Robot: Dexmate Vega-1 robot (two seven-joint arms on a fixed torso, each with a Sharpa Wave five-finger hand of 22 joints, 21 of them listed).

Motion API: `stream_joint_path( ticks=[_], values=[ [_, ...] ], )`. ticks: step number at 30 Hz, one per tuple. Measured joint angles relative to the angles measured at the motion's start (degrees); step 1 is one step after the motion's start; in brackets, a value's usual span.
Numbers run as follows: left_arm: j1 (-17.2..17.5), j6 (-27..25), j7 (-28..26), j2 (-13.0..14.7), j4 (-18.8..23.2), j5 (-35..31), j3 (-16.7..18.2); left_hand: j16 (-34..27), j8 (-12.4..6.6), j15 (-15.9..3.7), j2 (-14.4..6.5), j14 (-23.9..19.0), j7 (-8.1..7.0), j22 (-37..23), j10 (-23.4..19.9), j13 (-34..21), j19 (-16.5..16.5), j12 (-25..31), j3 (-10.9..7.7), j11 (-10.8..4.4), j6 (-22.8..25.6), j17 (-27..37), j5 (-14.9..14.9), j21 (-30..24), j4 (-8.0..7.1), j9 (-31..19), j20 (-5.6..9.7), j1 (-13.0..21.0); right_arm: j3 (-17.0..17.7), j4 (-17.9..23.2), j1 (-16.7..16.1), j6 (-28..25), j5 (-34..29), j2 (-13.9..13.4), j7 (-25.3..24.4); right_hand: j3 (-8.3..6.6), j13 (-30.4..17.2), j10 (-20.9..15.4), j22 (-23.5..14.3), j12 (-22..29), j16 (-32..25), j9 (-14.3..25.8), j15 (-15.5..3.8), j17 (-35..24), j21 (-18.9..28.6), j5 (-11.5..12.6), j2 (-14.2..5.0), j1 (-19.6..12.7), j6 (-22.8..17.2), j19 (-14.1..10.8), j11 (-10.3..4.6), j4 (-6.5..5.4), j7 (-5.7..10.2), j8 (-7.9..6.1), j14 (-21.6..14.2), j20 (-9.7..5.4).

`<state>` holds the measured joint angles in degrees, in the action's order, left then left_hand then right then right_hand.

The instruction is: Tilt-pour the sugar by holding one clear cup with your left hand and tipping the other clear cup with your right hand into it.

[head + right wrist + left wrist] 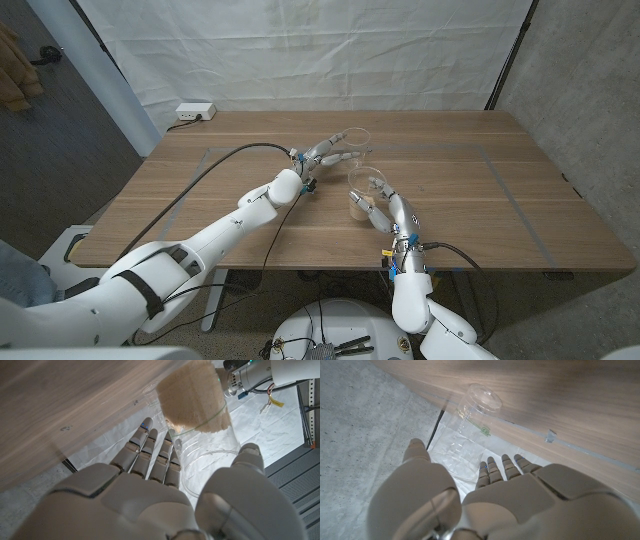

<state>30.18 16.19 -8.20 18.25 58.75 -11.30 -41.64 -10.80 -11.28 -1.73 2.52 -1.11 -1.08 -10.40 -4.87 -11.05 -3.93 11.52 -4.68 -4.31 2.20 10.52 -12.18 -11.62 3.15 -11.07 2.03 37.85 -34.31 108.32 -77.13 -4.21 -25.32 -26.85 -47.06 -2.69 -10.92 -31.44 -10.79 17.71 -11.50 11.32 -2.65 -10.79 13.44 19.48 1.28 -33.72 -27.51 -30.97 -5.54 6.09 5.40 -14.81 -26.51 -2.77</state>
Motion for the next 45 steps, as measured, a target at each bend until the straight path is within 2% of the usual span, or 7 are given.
stream_joint_path(
  ticks=[13,23,33,34,45],
  values=[
    [-1.0,-0.2,0.1,-0.8,-1.8,-0.2,-0.5,0.0,0.00,0.00,0.0,0.0,-0.16,0.0,0.0,-0.3,0.0,0.0,0.00,0.00,0.2,0.0,0.0,0.0,0.00,0.0,0.00,0.0,0.1,-0.4,0.0,0.0,0.5,0.3,-0.3,0.10,0.0,0.0,0.0,0.0,0.0,0.0,0.00,0.0,0.0,-0.2,-0.35,0.2,-0.3,0.0,0.00,-0.10,0.26,0.21,0.0,0.00],
    [-2.4,-0.2,0.1,-2.4,-4.8,-0.5,-1.2,0.0,0.00,0.00,0.0,0.0,-0.15,0.0,0.0,-0.3,-0.2,0.0,0.16,0.00,0.2,0.0,0.0,0.0,-0.16,0.0,-0.21,0.0,0.1,-0.6,-0.2,-0.1,0.7,0.5,-0.7,0.24,0.0,0.0,0.0,0.0,0.0,0.0,0.00,0.0,0.0,-0.2,-0.50,0.0,-0.4,0.0,0.00,-0.24,0.33,0.22,0.0,0.00],
    [-4.7,-0.2,0.1,-5.0,-10.3,-0.5,-2.4,0.0,0.00,0.00,0.0,0.0,-0.15,0.0,0.0,-0.3,-0.5,0.0,0.15,0.00,0.2,0.0,0.0,0.0,-0.15,0.0,0.10,0.0,0.1,-0.6,-0.2,-0.1,1.1,0.5,-0.8,0.24,0.0,-0.3,0.0,0.0,0.0,0.0,0.00,0.0,0.0,-0.4,-0.49,0.0,-0.6,0.0,-0.32,-0.24,0.23,0.22,0.0,0.00],
    [-4.9,1.4,-0.1,-5.2,-10.8,-0.8,-2.5,0.0,0.00,0.00,0.0,0.0,-0.15,0.0,0.0,-0.3,-0.5,0.2,0.18,0.00,0.2,0.0,0.0,0.0,-0.12,0.0,0.10,0.0,0.3,-0.8,-0.3,-0.1,1.2,0.6,-0.9,0.24,0.0,-0.3,0.0,0.0,0.0,0.0,0.00,0.0,0.0,-0.4,-0.49,0.0,-0.7,0.0,-0.32,-0.24,0.21,0.22,0.0,0.00],
    [-6.7,3.6,-1.1,-7.5,-15.2,-0.9,-3.2,-0.3,-0.81,-0.31,-0.5,-0.7,-0.95,0.0,-1.6,-0.3,-0.3,0.8,0.48,-1.27,2.3,0.0,-0.4,0.0,-0.15,0.0,-0.12,0.5,0.6,-0.9,-0.4,0.2,1.5,0.5,-1.0,0.56,0.0,-0.5,0.0,0.0,0.0,0.0,-0.23,0.0,0.0,-0.4,-0.48,0.0,-0.8,-0.3,-0.12,0.08,0.02,0.22,-0.2,-0.32]
  ],
)
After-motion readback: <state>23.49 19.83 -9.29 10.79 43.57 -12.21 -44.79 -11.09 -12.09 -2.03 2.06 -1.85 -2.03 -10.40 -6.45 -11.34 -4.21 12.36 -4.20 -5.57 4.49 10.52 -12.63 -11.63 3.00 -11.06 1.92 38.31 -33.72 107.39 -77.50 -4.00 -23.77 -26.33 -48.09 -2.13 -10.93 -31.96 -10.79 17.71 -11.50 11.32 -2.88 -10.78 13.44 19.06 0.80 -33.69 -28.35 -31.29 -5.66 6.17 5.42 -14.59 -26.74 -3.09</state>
